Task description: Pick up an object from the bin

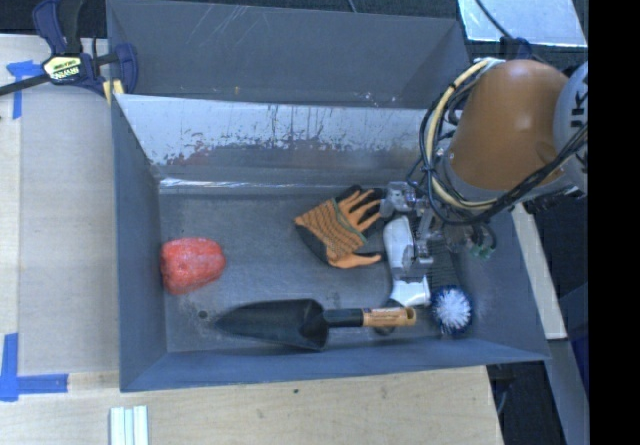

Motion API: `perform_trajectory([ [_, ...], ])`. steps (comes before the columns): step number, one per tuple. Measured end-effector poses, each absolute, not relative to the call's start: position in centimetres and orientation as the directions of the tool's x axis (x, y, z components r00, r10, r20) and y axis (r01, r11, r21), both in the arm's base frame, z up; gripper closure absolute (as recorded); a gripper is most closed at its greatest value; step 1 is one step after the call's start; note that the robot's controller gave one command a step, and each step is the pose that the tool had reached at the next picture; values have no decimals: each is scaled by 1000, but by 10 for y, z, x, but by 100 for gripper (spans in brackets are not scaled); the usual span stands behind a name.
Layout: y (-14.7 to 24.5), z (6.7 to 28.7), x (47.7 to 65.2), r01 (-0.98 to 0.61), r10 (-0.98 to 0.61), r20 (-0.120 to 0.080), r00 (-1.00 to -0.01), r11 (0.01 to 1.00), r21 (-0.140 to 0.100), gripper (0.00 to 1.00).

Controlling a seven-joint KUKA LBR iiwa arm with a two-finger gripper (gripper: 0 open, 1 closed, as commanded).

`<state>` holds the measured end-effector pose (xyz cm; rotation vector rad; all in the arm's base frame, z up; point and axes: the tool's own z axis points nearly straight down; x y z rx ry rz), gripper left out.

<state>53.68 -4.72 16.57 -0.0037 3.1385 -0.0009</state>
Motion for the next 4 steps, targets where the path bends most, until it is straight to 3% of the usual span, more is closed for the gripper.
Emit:
perform_trajectory([
  [1,-47,166,537,-2,-2,-3,-1000,1000,-1,0],
  [2,-48,89,547,-49,-49,-1,-999,999,-1,0],
  [3,-47,80,565,-234,-234,-19,-972,972,-7,0],
  [4,-43,77,557,-144,-144,-15,-989,990,-4,0],
])
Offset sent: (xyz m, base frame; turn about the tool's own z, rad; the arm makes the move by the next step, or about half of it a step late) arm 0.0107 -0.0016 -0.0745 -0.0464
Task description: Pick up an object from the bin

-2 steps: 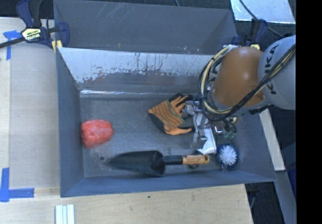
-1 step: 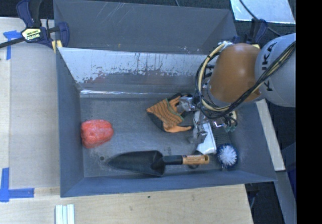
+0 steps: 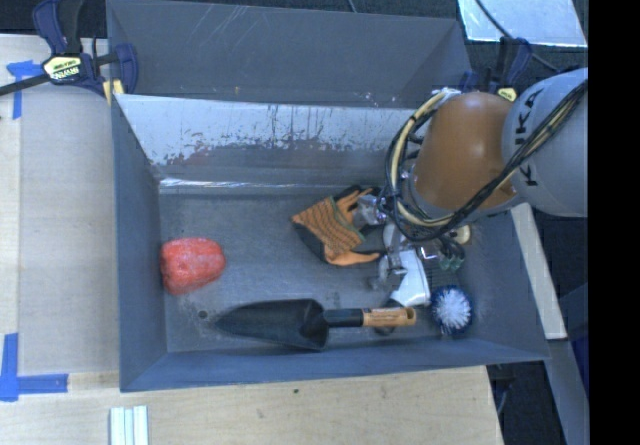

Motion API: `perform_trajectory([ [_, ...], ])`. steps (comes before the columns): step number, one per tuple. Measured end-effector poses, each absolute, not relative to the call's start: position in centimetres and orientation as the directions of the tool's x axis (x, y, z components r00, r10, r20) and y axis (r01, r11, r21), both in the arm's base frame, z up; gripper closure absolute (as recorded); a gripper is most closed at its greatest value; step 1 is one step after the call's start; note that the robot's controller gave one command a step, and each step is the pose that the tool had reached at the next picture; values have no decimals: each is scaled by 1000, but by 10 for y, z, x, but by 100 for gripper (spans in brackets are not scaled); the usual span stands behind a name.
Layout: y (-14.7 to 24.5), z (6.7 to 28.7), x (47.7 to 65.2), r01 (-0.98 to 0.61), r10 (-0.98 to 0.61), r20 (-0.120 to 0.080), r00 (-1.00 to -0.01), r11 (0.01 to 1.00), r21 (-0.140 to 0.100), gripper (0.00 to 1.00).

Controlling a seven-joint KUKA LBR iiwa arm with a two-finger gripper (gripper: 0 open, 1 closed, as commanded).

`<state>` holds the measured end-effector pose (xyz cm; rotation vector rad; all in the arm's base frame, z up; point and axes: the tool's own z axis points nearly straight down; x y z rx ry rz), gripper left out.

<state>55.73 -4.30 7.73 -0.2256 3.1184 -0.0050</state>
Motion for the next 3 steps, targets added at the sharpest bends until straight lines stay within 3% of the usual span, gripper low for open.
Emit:
perform_trajectory([
  [1,-15,73,565,-166,-166,-25,-986,986,-6,100],
  [3,-15,85,566,-168,-168,-31,-985,986,-7,100],
])
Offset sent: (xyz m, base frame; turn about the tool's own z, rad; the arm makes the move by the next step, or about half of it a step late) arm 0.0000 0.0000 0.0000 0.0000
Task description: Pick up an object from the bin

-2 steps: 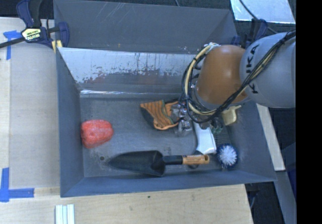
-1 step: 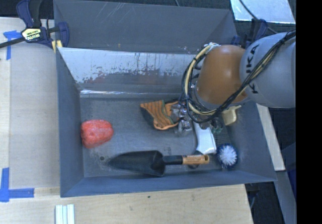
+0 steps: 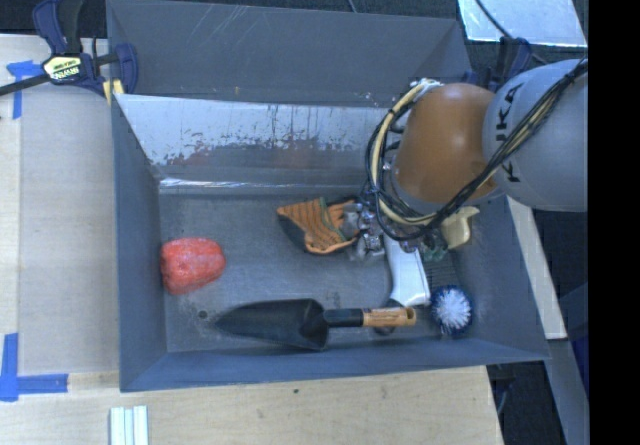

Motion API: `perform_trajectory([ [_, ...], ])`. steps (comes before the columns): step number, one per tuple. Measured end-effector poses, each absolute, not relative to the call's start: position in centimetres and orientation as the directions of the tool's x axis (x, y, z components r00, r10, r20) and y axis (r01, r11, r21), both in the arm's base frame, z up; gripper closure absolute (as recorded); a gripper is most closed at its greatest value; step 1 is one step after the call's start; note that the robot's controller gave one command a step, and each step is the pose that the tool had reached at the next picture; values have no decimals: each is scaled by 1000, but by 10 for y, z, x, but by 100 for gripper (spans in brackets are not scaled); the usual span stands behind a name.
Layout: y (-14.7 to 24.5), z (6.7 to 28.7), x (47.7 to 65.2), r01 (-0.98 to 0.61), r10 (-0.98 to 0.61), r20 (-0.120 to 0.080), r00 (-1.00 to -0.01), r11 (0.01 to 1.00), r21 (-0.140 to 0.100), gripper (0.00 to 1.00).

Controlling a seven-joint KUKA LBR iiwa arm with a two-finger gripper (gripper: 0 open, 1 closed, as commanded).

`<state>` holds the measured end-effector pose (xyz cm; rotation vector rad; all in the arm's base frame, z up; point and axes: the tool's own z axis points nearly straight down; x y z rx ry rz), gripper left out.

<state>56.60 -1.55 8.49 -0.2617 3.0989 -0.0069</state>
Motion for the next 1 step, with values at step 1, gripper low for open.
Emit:
perform_trajectory([
  [1,-13,105,570,-171,-171,-16,-985,985,-5,100],
])
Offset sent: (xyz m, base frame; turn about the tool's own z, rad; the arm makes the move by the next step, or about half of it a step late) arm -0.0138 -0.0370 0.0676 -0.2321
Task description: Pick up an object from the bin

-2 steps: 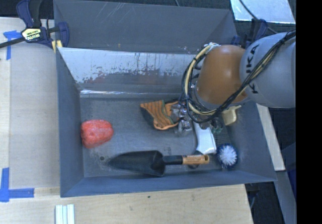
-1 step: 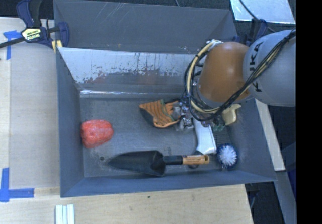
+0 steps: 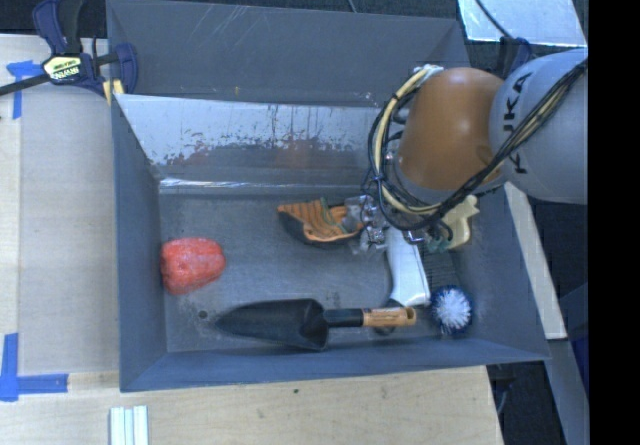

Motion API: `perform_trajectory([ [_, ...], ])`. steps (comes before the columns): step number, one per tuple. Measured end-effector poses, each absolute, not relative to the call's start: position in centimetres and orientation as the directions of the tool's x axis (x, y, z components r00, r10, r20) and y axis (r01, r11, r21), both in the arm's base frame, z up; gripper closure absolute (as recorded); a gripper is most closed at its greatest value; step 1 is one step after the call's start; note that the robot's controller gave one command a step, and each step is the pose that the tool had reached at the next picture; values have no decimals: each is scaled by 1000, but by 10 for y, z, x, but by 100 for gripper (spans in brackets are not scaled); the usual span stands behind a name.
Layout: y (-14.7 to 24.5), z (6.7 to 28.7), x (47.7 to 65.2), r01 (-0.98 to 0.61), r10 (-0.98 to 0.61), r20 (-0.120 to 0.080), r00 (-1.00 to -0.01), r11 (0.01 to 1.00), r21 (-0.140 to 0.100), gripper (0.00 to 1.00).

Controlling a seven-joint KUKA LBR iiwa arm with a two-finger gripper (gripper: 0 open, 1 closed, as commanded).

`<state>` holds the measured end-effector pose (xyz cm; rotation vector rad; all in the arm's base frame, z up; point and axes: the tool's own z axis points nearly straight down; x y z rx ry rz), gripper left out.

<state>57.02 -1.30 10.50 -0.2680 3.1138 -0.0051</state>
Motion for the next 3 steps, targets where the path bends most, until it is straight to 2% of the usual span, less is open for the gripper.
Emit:
perform_trajectory([
  [1,-56,154,553,-385,-385,-18,-923,923,-12,100],
  [2,-20,246,579,-210,-210,-44,-977,978,-9,100],
  [3,-42,133,569,-310,-310,-17,-951,951,-7,100],
])
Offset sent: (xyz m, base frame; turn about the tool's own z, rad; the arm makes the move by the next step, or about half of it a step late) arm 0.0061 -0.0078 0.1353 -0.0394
